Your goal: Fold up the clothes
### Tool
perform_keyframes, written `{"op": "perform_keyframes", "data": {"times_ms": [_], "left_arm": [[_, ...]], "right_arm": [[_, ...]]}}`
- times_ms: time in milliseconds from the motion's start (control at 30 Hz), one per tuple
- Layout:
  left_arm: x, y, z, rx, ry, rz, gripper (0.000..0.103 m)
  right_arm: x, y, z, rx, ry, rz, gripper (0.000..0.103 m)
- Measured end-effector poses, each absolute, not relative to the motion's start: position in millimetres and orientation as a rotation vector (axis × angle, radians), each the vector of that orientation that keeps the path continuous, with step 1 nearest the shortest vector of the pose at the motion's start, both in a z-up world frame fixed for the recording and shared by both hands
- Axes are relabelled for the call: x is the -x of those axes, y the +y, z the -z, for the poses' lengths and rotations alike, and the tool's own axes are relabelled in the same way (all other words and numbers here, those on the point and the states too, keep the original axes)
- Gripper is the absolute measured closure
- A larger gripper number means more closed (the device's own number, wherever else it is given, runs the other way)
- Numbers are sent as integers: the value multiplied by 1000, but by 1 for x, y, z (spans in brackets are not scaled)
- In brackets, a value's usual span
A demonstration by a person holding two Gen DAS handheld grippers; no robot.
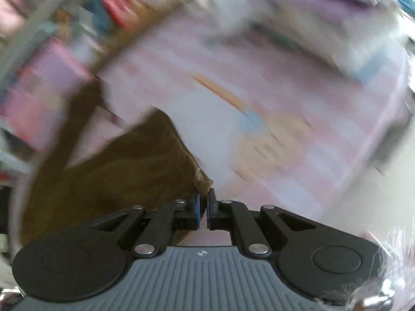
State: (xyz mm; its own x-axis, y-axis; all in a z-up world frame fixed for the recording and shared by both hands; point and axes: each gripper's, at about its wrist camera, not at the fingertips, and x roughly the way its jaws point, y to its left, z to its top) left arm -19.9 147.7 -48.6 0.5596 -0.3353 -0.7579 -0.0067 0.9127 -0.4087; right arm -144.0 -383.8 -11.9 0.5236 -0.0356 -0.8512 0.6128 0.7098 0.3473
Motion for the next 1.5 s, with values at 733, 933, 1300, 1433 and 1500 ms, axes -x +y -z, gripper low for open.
{"op": "perform_keyframes", "data": {"times_ms": [733,933,1300,1433,1500], "left_arm": [[11,154,53,403,984,272,100],[8,153,52,383,990,283,100],[13,158,39,414,950,286,96],[16,159,31,422,916,273,96],[21,160,29,435,906,255,95]], "right_arm": [[141,-378,-3,-595,897,416,98],[143,-381,19,-606,940,482,97],[127,-360,-2,-479,905,496,74],[113,-342,-19,-414,861,399,69],[106,-333,-24,-384,846,351,68]]}}
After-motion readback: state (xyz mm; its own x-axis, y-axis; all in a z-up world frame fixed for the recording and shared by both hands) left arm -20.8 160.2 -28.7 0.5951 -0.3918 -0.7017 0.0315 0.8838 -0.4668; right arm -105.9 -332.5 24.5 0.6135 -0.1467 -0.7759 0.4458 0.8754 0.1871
